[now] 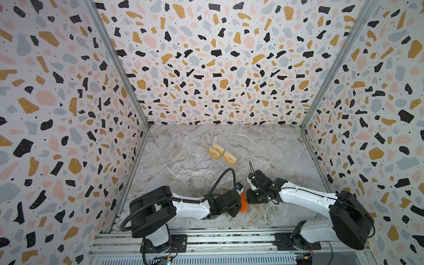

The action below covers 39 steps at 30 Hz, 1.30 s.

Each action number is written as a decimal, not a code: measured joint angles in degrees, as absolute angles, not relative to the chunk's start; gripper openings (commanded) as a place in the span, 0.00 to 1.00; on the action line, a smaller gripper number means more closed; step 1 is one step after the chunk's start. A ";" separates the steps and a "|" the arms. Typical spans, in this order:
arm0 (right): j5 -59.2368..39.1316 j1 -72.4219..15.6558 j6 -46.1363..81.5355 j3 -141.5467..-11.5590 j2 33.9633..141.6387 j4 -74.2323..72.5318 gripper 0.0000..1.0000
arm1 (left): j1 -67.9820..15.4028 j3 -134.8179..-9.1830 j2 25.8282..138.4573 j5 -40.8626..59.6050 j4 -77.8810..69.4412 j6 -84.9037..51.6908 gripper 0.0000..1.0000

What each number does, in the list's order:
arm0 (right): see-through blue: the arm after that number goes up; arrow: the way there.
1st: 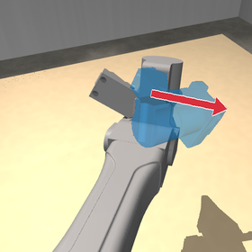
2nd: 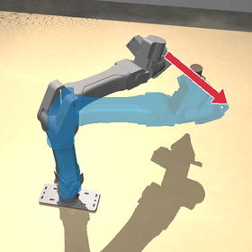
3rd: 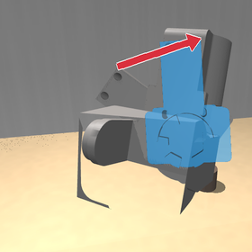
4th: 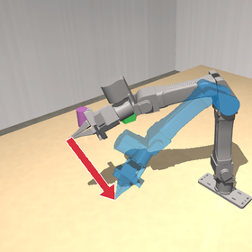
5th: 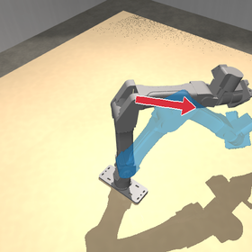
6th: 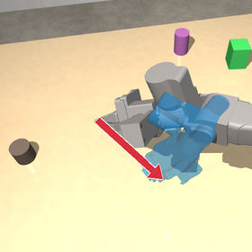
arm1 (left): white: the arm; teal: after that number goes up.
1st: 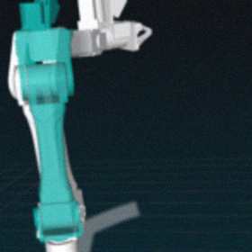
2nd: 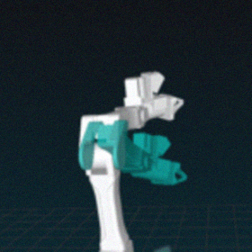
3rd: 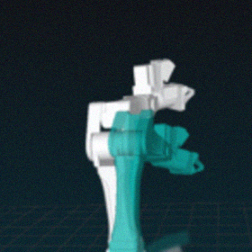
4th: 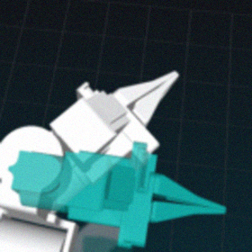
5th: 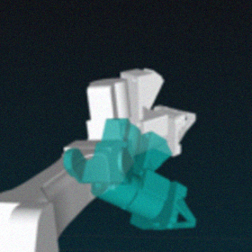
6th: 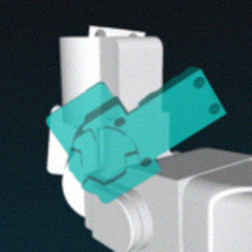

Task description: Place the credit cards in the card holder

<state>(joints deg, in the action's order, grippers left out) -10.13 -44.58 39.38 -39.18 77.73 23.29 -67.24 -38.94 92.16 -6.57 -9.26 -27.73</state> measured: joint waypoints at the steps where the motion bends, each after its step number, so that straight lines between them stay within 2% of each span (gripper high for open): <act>1: -10.22 -44.58 39.38 -39.11 77.73 23.31 0.12 | -67.24 -38.94 92.16 -6.57 -9.26 -27.75 0.37; 3: -10.31 -44.51 39.35 -39.09 77.73 23.31 0.10 | -67.24 -38.94 92.16 -6.57 -9.26 -27.81 0.37; 7: -10.48 -44.34 38.87 -39.09 77.73 23.31 0.00 | -67.24 -38.94 92.16 -6.59 -9.26 -27.86 0.37; 23: -15.77 -43.48 30.74 -37.21 76.51 18.83 0.00 | -67.31 -38.94 92.25 -6.68 -9.26 -27.86 0.37; 36: -16.40 -43.27 25.58 -38.74 78.81 19.84 0.00 | -67.57 -39.03 92.33 -7.22 -9.15 -27.86 0.37; 39: -16.71 -43.11 25.43 -38.79 78.81 19.84 0.08 | -67.59 -39.05 92.38 -7.31 -9.13 -27.86 0.37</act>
<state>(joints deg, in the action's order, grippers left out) -16.71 -43.11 25.43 -38.79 78.81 19.84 -67.59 -39.05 92.38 -7.31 -9.13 -27.86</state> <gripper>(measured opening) 0.057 0.369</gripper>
